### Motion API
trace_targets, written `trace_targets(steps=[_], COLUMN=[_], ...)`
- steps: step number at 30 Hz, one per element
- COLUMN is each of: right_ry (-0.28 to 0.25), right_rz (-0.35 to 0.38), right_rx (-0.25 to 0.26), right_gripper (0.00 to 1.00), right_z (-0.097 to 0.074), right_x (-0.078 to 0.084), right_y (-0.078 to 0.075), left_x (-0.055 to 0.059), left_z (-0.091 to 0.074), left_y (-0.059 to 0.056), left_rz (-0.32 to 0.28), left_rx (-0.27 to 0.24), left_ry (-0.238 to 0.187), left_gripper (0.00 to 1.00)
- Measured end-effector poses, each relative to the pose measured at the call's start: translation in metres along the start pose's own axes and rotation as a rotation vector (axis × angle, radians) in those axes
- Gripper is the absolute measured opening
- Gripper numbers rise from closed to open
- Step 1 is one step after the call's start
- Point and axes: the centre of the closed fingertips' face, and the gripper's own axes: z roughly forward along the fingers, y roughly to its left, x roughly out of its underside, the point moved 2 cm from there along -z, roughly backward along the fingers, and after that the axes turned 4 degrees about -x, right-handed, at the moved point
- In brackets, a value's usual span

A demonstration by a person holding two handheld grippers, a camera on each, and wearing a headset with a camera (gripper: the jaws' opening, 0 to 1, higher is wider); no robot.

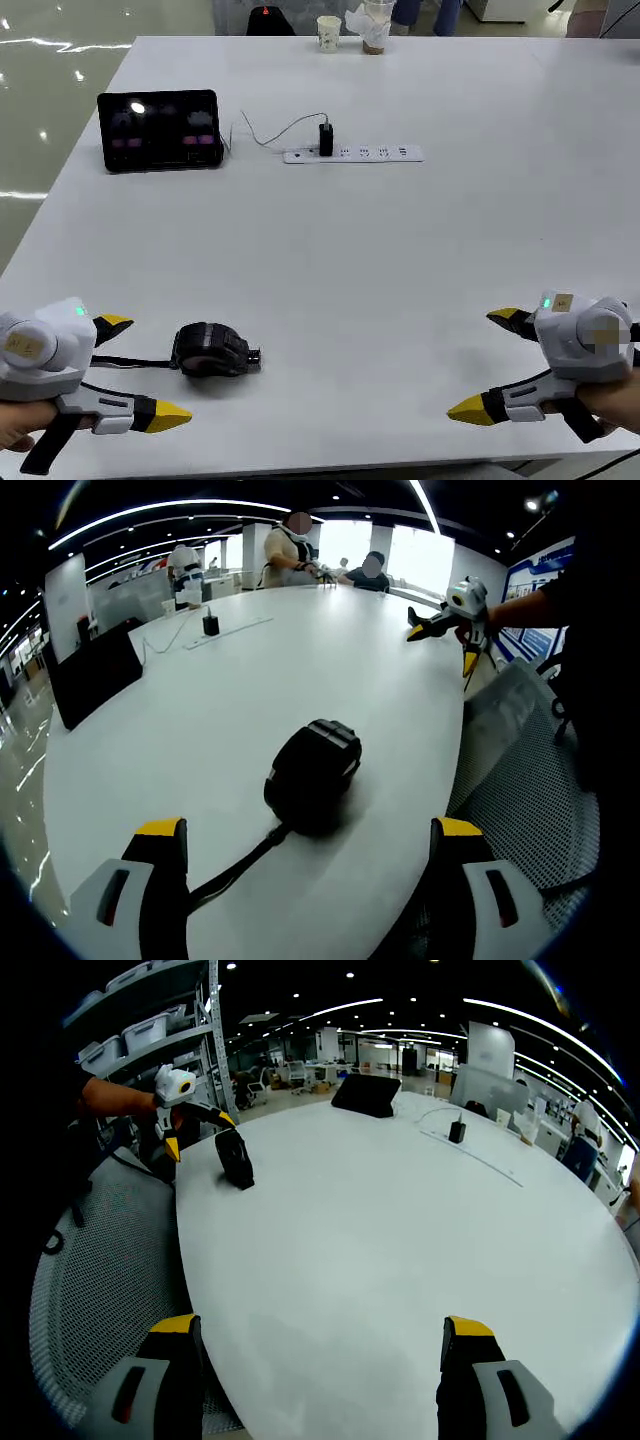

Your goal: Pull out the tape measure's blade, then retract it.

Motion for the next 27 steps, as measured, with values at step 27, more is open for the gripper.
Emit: trace_targets(steps=[27], right_ry=[-0.034], right_rz=[-0.112], right_rx=[-0.076], right_gripper=[0.99], right_z=[0.040], right_x=[-0.047], right_y=[0.016], left_x=[-0.017], left_z=[0.020], left_y=[0.000], left_rz=[0.230], left_rx=[0.075], left_ry=[0.077], left_gripper=[0.90])
